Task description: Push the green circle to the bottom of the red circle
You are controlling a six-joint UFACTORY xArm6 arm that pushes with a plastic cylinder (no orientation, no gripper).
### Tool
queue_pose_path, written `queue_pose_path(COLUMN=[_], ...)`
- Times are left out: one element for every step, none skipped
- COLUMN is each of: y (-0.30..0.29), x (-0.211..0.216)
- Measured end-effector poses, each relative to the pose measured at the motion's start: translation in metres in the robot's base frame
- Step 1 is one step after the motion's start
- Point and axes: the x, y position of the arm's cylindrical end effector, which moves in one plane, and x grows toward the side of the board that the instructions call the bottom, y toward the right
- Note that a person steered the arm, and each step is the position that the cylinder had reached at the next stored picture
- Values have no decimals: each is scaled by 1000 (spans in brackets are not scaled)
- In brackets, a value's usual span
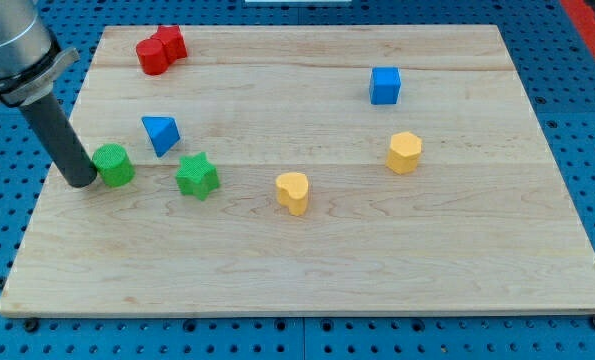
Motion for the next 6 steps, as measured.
queue_pose_path(y=[27,41,-10,-23,8,13], x=[23,10,-38,-61,-75,-107])
